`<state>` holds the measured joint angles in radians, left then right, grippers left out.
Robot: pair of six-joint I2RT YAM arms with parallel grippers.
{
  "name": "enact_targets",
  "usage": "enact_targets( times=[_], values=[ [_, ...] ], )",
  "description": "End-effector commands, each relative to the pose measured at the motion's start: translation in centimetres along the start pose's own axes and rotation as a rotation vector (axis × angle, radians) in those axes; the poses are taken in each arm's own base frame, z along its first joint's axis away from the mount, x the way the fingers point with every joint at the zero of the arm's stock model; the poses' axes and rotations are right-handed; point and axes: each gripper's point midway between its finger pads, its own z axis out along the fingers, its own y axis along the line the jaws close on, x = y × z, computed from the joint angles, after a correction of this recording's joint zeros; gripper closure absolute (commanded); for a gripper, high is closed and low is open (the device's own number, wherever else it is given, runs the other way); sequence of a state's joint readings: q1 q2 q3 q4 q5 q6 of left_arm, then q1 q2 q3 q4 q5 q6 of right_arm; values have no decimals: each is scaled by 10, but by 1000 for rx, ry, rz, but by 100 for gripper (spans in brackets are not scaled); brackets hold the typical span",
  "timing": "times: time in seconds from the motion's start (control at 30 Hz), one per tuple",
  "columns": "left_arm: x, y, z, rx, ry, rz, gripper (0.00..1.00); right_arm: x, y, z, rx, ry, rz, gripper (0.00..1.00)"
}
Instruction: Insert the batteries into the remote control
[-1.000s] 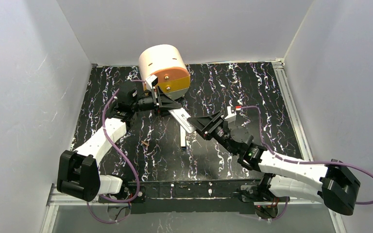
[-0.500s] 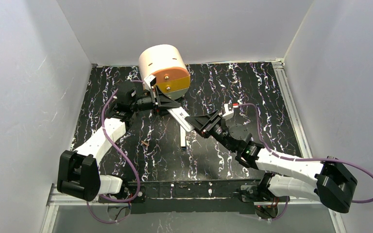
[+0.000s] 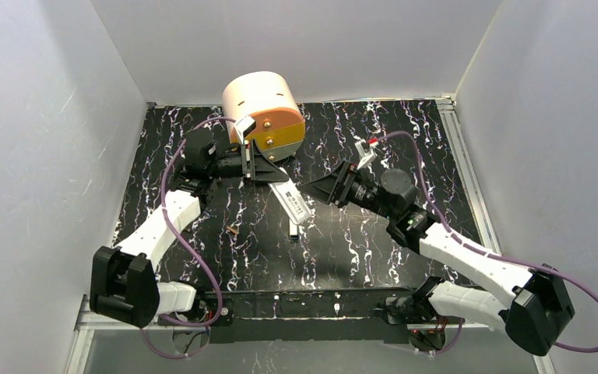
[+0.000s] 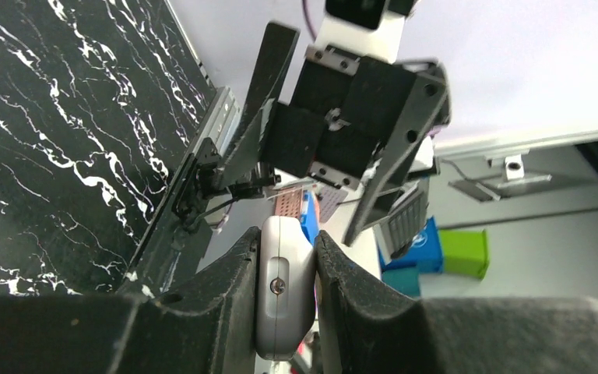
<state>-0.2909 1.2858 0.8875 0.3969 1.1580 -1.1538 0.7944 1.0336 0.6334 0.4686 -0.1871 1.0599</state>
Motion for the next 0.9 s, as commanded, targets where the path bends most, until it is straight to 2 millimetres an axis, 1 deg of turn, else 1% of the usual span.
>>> enact_targets(
  times=[0.0,0.03,0.1,0.2,0.27,0.43,0.57,0.73,0.83,0.87],
  values=[
    [21,-44,-12,102,81,259,100,31,42,-12,-189,334,-259,13],
    [21,-45,-13,103,81,267,100,37,43,-13,-203,384,-274,13],
    [23,-45,-13,104,82,274,100,40,45,-12,-228,422,-292,14],
    [27,-46,-14,108,84,288,100,40,48,-6,-258,430,-303,15],
    [31,-50,-16,116,86,314,100,42,48,-3,-267,447,-302,18],
    [38,-56,-20,130,98,349,100,52,51,2,-299,488,-308,24],
    [41,-55,-20,133,104,354,100,58,49,8,-296,510,-292,36],
    [42,-54,-20,130,99,352,100,60,55,14,-319,496,-271,45],
    [41,-55,-21,127,90,354,100,59,62,19,-346,491,-242,59],
    [41,-55,-20,126,85,353,98,59,62,20,-349,489,-232,63]
  ],
)
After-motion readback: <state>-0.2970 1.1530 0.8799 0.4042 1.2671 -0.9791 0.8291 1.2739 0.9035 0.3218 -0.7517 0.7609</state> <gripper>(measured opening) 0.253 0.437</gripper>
